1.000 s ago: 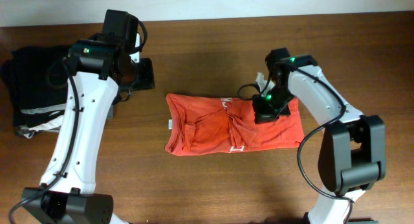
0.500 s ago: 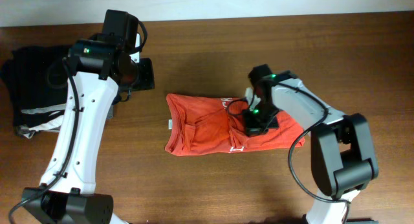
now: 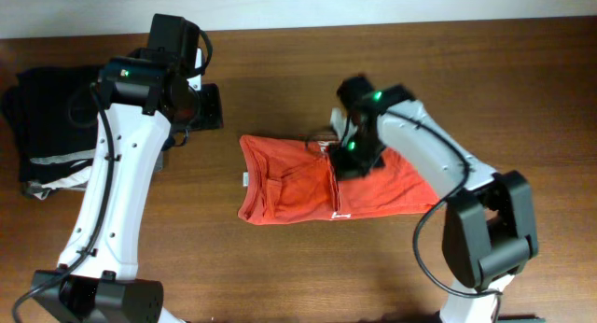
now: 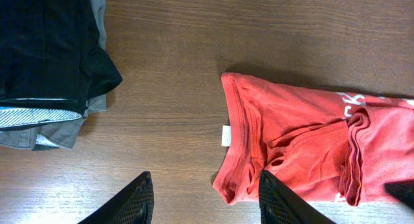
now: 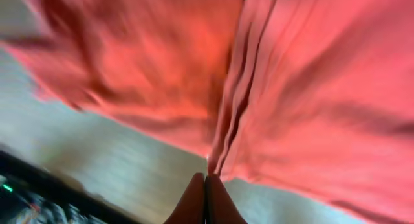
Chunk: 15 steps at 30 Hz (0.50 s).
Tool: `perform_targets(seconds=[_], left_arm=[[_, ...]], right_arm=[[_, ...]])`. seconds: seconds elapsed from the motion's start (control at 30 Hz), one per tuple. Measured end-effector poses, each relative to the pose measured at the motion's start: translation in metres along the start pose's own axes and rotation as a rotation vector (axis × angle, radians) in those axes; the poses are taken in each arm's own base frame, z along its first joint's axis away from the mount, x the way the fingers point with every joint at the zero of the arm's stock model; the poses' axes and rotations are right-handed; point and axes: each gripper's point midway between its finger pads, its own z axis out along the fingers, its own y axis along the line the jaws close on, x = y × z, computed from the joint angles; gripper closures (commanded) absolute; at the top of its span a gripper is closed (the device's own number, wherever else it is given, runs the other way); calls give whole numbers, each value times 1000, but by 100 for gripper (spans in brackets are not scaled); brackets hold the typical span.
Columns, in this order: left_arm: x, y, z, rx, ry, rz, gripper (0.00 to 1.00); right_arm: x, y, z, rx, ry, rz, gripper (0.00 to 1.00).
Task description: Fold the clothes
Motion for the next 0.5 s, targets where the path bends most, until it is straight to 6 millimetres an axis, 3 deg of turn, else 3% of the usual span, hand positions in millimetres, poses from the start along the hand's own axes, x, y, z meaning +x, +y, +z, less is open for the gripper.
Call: perform_targets(seconds=[0.1,0.2,0.5], left_arm=[[0,0,0,0,0,0,48],[0,0,0,0,0,0,48],[0,0,0,0,0,-3,48]], right_arm=[[-21,-2,-17,-11,-81,5,96],[-28,-10,-20,-1,-108,30,96],[-51,-26,2,33,-222,96,96]])
